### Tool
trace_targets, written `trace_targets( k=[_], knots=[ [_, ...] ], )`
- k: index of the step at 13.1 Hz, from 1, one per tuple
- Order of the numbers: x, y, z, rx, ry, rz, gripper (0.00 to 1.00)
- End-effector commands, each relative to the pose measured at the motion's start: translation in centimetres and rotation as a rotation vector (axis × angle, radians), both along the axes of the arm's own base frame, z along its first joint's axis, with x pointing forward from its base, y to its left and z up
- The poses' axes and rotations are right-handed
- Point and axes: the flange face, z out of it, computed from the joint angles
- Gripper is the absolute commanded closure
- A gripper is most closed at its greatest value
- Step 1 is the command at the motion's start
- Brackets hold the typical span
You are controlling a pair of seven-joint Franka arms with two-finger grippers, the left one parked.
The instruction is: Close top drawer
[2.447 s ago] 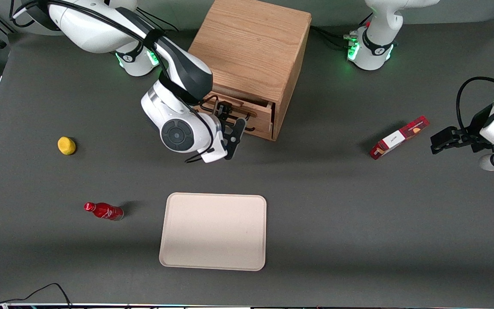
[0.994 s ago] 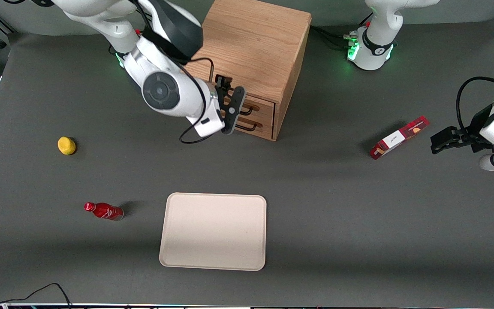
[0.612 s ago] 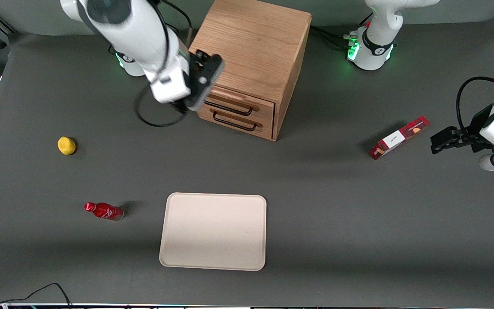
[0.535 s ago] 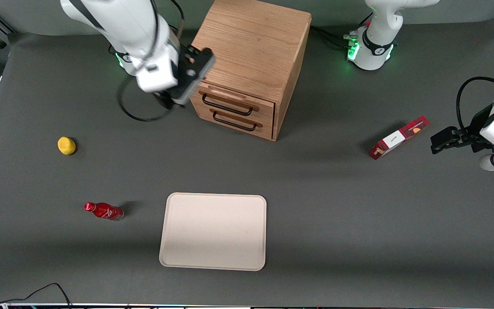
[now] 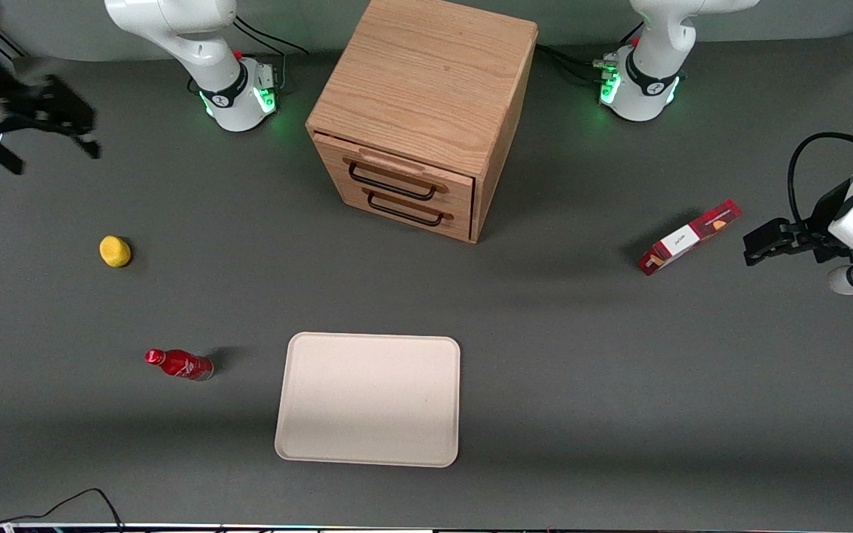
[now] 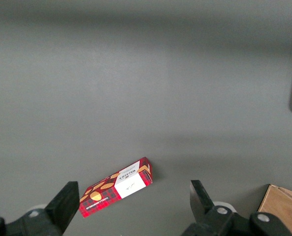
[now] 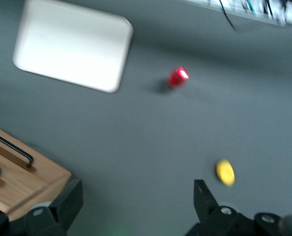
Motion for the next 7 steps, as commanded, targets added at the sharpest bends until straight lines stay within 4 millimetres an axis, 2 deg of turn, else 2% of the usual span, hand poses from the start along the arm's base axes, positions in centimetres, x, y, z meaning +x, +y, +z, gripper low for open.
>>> trace_targets(
  k=[1,3,6,7],
  knots=[
    [-0.9,-1.0,-2.1,-0.045,0.065,-0.043,0.00],
    [-0.5,-2.6,-5.0,-0.031,0.063,-0.142,0.00],
    [-0.2,-2.4,-9.3,-0.019,0.016,-0.288,0.00],
    [-0.3,-2.5,-9.8,-0.014,-0.003,-0.300,0.00]
  ],
)
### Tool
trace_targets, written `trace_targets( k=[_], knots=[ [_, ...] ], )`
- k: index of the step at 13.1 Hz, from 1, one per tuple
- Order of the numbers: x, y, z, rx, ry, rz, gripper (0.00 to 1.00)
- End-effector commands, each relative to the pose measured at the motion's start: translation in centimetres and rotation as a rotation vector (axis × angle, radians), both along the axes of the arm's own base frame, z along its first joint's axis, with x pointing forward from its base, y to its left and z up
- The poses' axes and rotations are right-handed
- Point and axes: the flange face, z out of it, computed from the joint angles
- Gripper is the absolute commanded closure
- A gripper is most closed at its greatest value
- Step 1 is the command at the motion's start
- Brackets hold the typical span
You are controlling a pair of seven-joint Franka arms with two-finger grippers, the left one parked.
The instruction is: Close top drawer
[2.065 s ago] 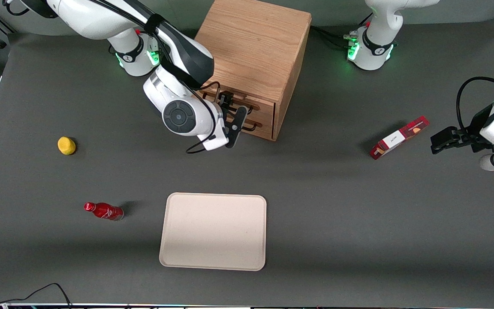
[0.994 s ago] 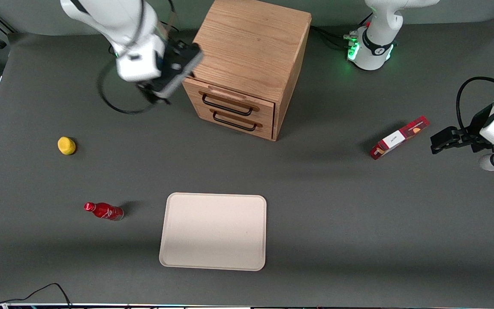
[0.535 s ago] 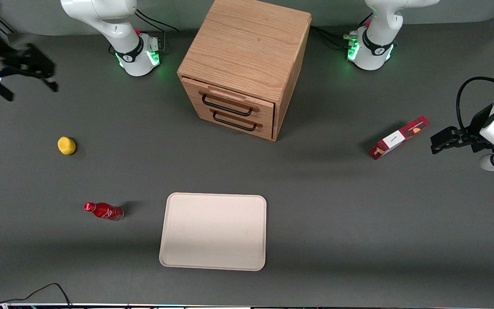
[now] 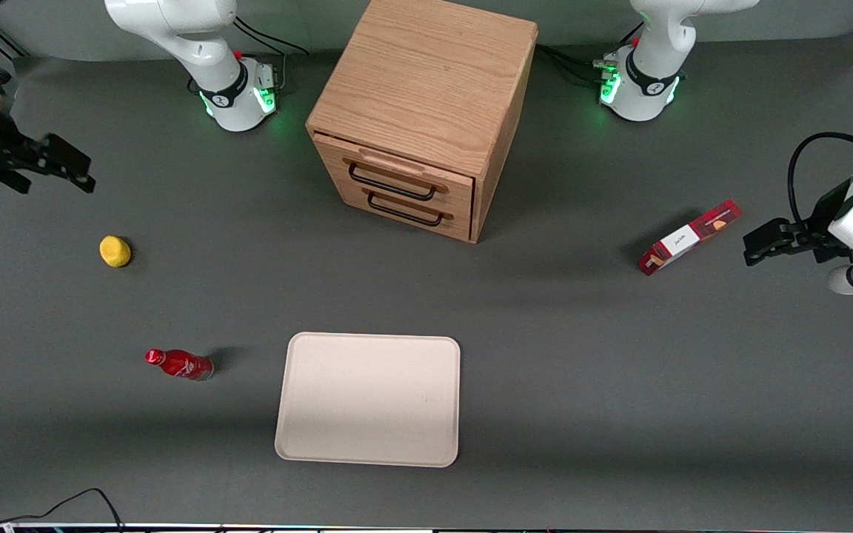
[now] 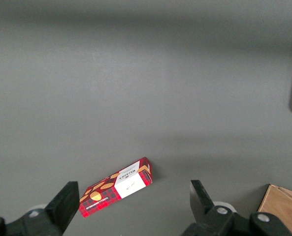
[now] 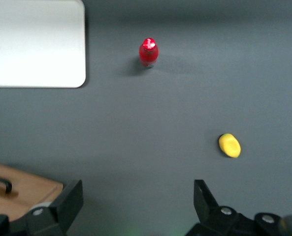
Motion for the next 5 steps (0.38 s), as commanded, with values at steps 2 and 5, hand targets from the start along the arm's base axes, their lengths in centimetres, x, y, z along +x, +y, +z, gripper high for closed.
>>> trace_targets(
  k=[2,5],
  knots=[
    [-0.1,-0.3,0.2,-0.019,-0.083,-0.057,0.00],
    [1.7,-1.4,1.0,-0.015,-0.048,-0.089,0.00]
  ],
)
